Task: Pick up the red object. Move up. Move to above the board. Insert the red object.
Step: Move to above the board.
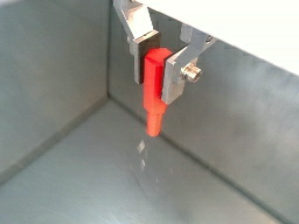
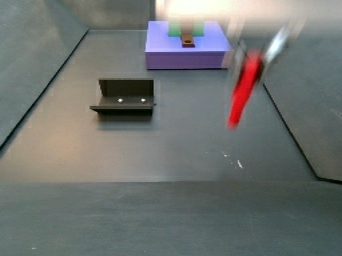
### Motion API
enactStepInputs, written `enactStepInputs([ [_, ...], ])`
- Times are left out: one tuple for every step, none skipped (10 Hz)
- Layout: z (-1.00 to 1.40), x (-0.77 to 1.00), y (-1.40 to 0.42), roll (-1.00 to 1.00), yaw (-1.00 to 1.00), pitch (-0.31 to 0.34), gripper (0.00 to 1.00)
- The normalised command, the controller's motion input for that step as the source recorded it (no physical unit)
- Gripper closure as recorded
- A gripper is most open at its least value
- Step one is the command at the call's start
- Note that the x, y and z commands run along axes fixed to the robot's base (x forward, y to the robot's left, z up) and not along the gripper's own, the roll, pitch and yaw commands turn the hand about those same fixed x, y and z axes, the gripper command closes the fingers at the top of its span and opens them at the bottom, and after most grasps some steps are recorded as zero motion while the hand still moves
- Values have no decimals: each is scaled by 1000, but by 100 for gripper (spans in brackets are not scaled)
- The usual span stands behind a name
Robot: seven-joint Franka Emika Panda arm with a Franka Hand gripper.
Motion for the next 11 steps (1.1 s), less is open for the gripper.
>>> enactStepInputs([
  [1400,-21,0,12,4,20,100],
  [928,45,27,-10,-1,71,100],
  [701,38,23,3,-2,84,100],
  [337,32,3,0,5,58,100],
  [180,9,-2,4,6,43,100],
  [134,172,-1400,68,166,221,100],
  [120,174,-1400,62,164,219,100],
  [121,165,-1400,92,89,111,100],
  [121,164,-1400,48,58,60,100],
  [122,162,-1400,19,34,32,100],
  [125,162,-1400,6,22,21,100],
])
